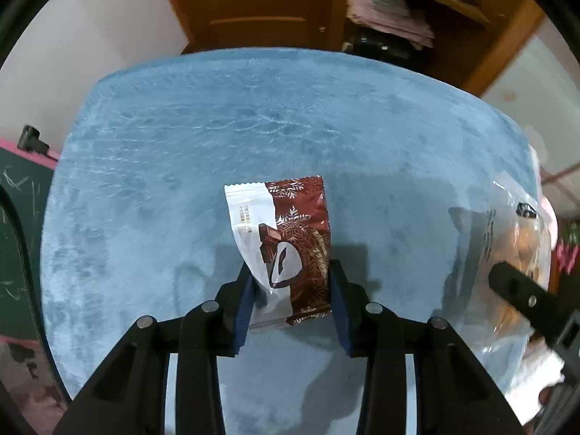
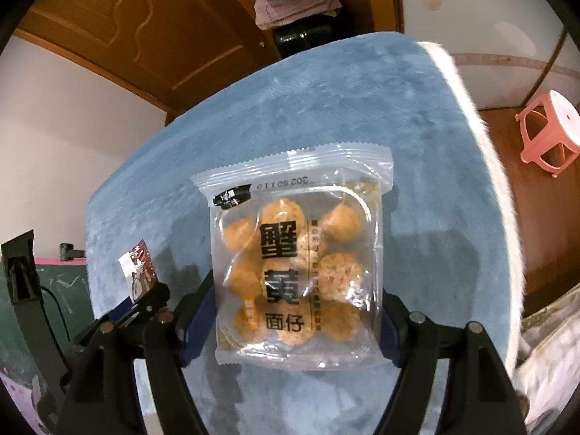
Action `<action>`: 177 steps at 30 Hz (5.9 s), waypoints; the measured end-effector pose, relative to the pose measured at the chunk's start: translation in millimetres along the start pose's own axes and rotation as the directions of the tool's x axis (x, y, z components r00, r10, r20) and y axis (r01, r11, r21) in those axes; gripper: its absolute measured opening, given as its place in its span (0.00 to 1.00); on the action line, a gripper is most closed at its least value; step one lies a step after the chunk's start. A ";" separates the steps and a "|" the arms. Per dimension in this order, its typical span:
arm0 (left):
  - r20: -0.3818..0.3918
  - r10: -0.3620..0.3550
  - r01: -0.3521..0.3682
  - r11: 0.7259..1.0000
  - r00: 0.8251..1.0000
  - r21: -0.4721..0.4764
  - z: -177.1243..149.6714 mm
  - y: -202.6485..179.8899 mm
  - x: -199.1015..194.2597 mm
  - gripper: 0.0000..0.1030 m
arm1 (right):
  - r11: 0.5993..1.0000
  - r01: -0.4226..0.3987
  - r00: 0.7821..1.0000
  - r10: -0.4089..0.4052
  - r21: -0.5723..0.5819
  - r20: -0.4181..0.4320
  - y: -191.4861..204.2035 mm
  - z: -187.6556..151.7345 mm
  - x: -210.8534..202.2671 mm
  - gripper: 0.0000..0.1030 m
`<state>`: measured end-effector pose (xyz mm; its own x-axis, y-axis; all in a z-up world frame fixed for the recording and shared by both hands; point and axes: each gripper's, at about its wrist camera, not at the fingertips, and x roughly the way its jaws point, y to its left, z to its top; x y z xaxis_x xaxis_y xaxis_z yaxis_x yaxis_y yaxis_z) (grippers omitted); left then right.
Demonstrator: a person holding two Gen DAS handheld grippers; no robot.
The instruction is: Organize snacks
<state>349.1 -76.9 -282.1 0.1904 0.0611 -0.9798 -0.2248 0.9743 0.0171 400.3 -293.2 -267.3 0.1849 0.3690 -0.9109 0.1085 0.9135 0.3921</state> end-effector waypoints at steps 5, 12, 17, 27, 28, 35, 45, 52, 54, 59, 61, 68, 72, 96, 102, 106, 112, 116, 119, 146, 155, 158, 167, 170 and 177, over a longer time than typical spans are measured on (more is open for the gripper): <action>0.049 -0.059 0.055 0.995 0.997 0.084 -31.2 31.2 -75.1 0.36 | 0.999 -0.037 0.997 0.037 -0.010 0.061 4.2 -46.9 -55.5 0.73; 0.150 -0.119 0.095 0.983 0.982 0.154 -100.9 81.8 -188.2 0.36 | 0.992 -0.110 0.974 0.120 -0.063 0.190 29.8 -131.1 -145.2 0.73; 0.222 -0.155 0.113 0.974 0.963 0.195 -153.7 103.1 -249.3 0.36 | 0.985 -0.124 0.956 0.152 -0.123 0.250 47.6 -200.2 -196.4 0.73; 0.311 -0.158 0.070 0.959 0.937 0.276 -258.3 115.5 -281.3 0.36 | 0.977 -0.087 0.957 0.136 -0.193 0.257 63.6 -301.8 -224.2 0.74; 0.314 -0.152 0.061 0.958 0.937 0.280 -266.4 115.2 -279.6 0.36 | 0.977 -0.087 0.958 0.136 -0.196 0.251 64.9 -308.4 -223.9 0.74; 0.332 -0.106 0.018 0.967 0.937 0.256 -297.0 121.9 -265.7 0.36 | 0.976 -0.063 0.971 0.108 -0.208 0.212 69.1 -341.6 -217.9 0.74; 0.305 -0.096 0.016 0.966 0.947 0.256 -314.5 125.8 -247.7 0.36 | 0.975 -0.029 0.983 0.069 -0.221 0.173 76.4 -357.5 -207.9 0.74; 0.293 -0.088 0.010 0.966 0.952 0.258 -318.0 126.3 -240.7 0.36 | 0.972 -0.001 0.990 0.034 -0.236 0.135 86.5 -354.7 -195.0 0.75; 0.284 -0.087 0.012 0.966 0.955 0.257 -317.2 127.5 -238.0 0.36 | 0.972 0.002 0.993 0.026 -0.235 0.118 89.1 -353.1 -190.2 0.77; 0.270 -0.085 0.016 0.968 0.959 0.249 -312.5 130.0 -233.7 0.52 | 0.978 0.013 0.998 -0.001 -0.209 0.057 89.5 -348.4 -173.4 0.80; 0.268 -0.094 0.026 0.968 0.959 0.249 -311.1 130.8 -233.9 0.76 | 0.980 0.013 1.000 -0.008 -0.197 0.025 88.5 -348.4 -165.9 0.81; 0.265 -0.083 0.007 0.961 0.961 0.277 -310.3 126.7 -229.2 0.83 | 0.982 0.008 0.995 0.011 -0.190 0.095 90.1 -348.8 -175.7 0.94; 0.248 -0.083 0.009 0.958 0.965 0.287 -311.7 124.9 -225.2 0.83 | 0.975 0.034 0.990 -0.002 -0.221 0.143 98.2 -352.1 -184.9 0.94; 0.289 -0.122 0.042 0.962 0.950 0.269 -316.3 137.7 -245.0 0.83 | 0.954 0.100 0.957 -0.015 -0.284 0.289 119.4 -364.9 -221.9 0.94; 0.315 -0.140 0.064 0.969 0.939 0.240 -316.0 145.5 -264.1 0.83 | 0.946 0.129 0.937 -0.018 -0.298 0.349 125.1 -366.9 -240.3 0.94; 0.337 -0.154 0.081 0.972 0.929 0.221 -315.8 152.1 -281.4 0.83 | 0.943 0.133 0.928 -0.010 -0.304 0.374 130.0 -367.4 -252.8 0.94; 0.388 -0.160 0.078 0.973 0.908 0.218 -315.0 154.4 -310.9 0.83 | 0.950 0.120 0.914 0.009 -0.290 0.406 133.7 -368.7 -270.9 0.94; 0.405 -0.175 0.090 0.971 0.897 0.221 -316.5 152.9 -323.7 0.88 | 0.953 0.107 0.906 0.023 -0.282 0.422 135.7 -370.4 -281.2 0.94; 0.413 -0.182 0.093 0.969 0.892 0.227 -317.5 151.1 -329.2 0.89 | 0.953 0.113 0.899 0.023 -0.282 0.437 137.2 -373.1 -285.5 0.94; 0.383 -0.181 0.097 0.969 0.906 0.227 -317.0 138.9 -324.1 0.89 | 0.944 0.163 0.875 -0.004 -0.287 0.484 140.7 -374.1 -281.4 0.94; 0.376 -0.165 0.098 0.977 0.912 0.192 -309.7 148.6 -320.7 0.89 | 0.946 0.166 0.875 -0.011 -0.278 0.484 140.8 -370.3 -279.1 0.94; 0.376 -0.162 0.097 0.978 0.912 0.186 -308.4 149.3 -319.7 0.89 | 0.947 0.168 0.875 -0.016 -0.274 0.483 139.9 -369.4 -278.9 0.94; 0.376 -0.156 0.095 0.980 0.913 0.177 -306.6 151.7 -318.8 0.89 | 0.949 0.174 0.878 -0.028 -0.263 0.479 136.2 -368.7 -277.5 0.94; 0.376 -0.156 0.094 0.979 0.913 0.179 -306.4 152.2 -318.7 0.89 | 0.949 0.174 0.880 -0.030 -0.264 0.473 135.6 -368.2 -276.3 0.94; 0.376 -0.156 0.094 0.980 0.913 0.178 -306.5 151.7 -318.9 0.89 | 0.949 0.174 0.883 -0.031 -0.263 0.469 135.4 -368.6 -275.4 0.94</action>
<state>-38.6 -15.1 -28.1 0.5684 -0.0146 -0.8227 -0.0321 0.9987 -0.0399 4.1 -208.0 -10.9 0.6179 0.2167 -0.7558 -0.1219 0.9761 0.1802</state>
